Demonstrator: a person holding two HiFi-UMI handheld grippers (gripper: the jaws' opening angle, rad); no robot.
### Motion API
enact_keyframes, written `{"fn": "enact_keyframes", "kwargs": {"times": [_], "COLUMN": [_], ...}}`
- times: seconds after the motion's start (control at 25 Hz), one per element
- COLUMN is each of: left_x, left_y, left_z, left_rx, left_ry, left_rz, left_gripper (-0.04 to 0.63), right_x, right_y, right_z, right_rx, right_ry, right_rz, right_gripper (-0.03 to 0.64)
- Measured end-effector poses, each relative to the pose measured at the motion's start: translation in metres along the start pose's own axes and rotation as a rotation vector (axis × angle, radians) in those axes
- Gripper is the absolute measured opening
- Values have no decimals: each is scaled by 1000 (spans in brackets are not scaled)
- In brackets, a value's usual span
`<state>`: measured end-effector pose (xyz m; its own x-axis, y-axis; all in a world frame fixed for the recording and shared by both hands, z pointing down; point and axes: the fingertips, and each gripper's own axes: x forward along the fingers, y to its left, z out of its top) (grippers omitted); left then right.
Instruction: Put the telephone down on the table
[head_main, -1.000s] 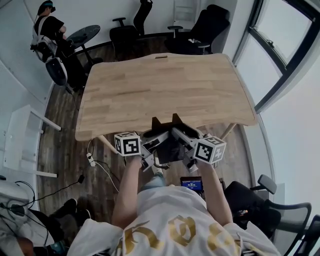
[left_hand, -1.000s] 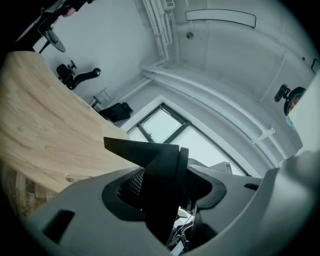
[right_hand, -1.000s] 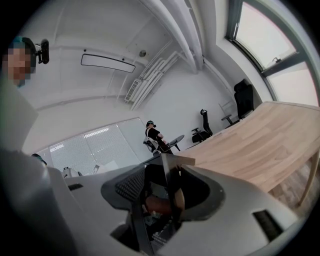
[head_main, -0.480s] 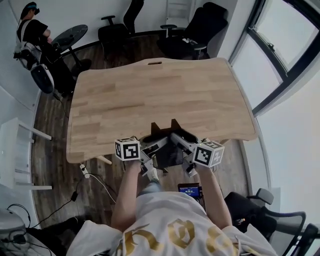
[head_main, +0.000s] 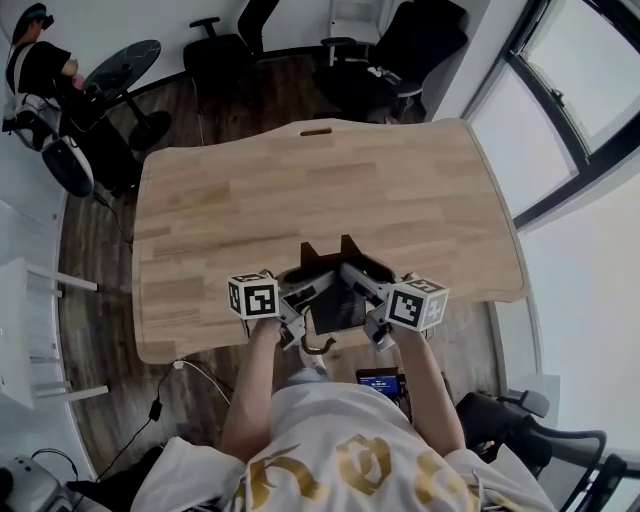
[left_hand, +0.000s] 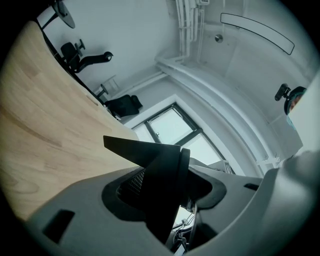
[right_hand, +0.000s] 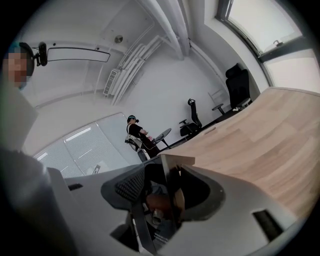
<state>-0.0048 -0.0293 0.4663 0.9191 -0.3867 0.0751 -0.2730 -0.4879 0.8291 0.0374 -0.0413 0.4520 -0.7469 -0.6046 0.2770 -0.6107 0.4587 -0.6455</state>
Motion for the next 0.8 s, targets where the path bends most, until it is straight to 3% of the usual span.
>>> {"fn": "enact_keyframes", "kwargs": {"times": [0.32,0.8], "left_x": [4,21], "left_y": [29,48], "left_z": [35,58], "left_rx": [28,26], "left_ry": [65,66], "left_rz": [-31,-35], "left_gripper": [213,212], "right_x": [36,55], "right_y": [-13,-34], "right_z": [18,38], "right_rx": [22,28], "right_ry": [-32,-43], "right_rz": [-31,-35], "right_gripper": [216,216]}}
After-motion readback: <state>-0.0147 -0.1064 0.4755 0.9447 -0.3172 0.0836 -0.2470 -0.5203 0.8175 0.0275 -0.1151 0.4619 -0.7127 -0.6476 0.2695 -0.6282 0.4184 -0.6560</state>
